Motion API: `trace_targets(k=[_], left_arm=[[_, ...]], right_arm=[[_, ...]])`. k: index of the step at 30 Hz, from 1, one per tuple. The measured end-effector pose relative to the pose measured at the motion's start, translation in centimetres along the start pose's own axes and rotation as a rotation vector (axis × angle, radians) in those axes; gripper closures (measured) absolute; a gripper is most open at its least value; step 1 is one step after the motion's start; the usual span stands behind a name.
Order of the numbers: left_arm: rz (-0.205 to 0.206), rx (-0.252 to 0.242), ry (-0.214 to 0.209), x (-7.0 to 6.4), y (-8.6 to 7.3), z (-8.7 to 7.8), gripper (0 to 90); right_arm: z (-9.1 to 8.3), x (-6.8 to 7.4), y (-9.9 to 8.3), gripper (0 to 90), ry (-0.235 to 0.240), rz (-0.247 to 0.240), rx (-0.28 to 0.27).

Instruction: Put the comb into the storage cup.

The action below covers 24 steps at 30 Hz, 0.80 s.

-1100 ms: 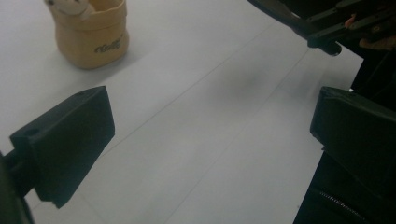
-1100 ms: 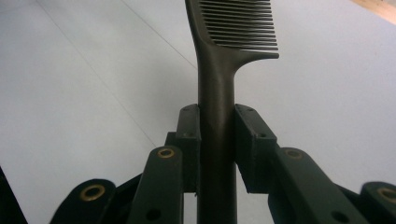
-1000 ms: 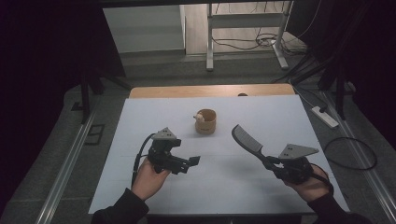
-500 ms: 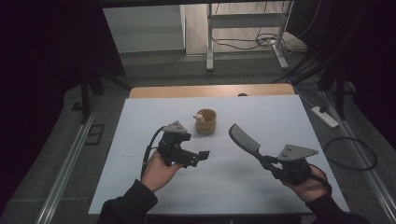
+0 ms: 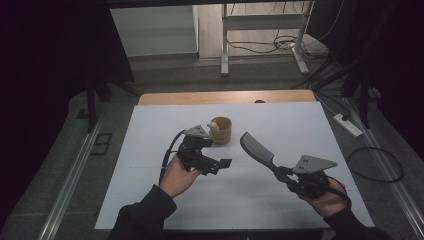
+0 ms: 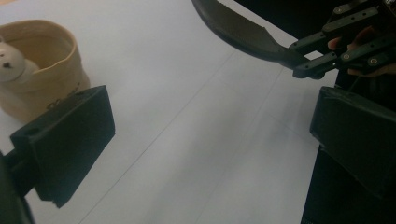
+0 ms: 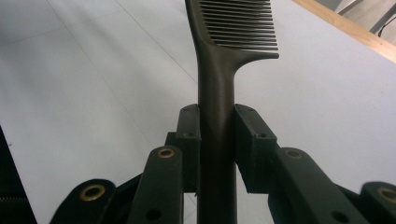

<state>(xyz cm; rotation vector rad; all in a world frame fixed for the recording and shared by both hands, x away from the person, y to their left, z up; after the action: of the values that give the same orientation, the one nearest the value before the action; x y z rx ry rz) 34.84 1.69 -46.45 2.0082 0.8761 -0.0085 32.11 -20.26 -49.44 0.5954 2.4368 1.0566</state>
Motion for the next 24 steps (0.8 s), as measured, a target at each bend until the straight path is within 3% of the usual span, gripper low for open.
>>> trace_targets(k=[9, 17, 24], left_arm=[[-0.025, -0.010, -0.074, -0.7, 0.2, 1.1, 0.1], [-0.025, -0.007, -0.086, -1.0, 0.0, 1.6, 0.0], [-0.064, -0.013, -0.126, -1.3, 0.0, 1.9, 0.0]], right_arm=[[0.1, 0.9, 0.7, 72.2, 0.013, -0.021, -0.020], [0.4, 2.1, 1.2, 72.3, 0.032, -0.044, -0.029], [0.5, 3.0, 1.6, 72.2, 0.042, -0.068, -0.041]])
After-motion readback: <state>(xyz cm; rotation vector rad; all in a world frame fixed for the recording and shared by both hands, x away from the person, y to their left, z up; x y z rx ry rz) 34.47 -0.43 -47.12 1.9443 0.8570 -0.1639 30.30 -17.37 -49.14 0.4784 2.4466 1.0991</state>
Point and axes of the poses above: each handheld gripper's, and its own axes: z roughly forward along the jaws, y roughly out of its top, x roughly to its left, the point moved 9 cm from there along z, roughly forward along the jaws, and after that the axes turned 4 degrees about -z, right-handed, at the moved point
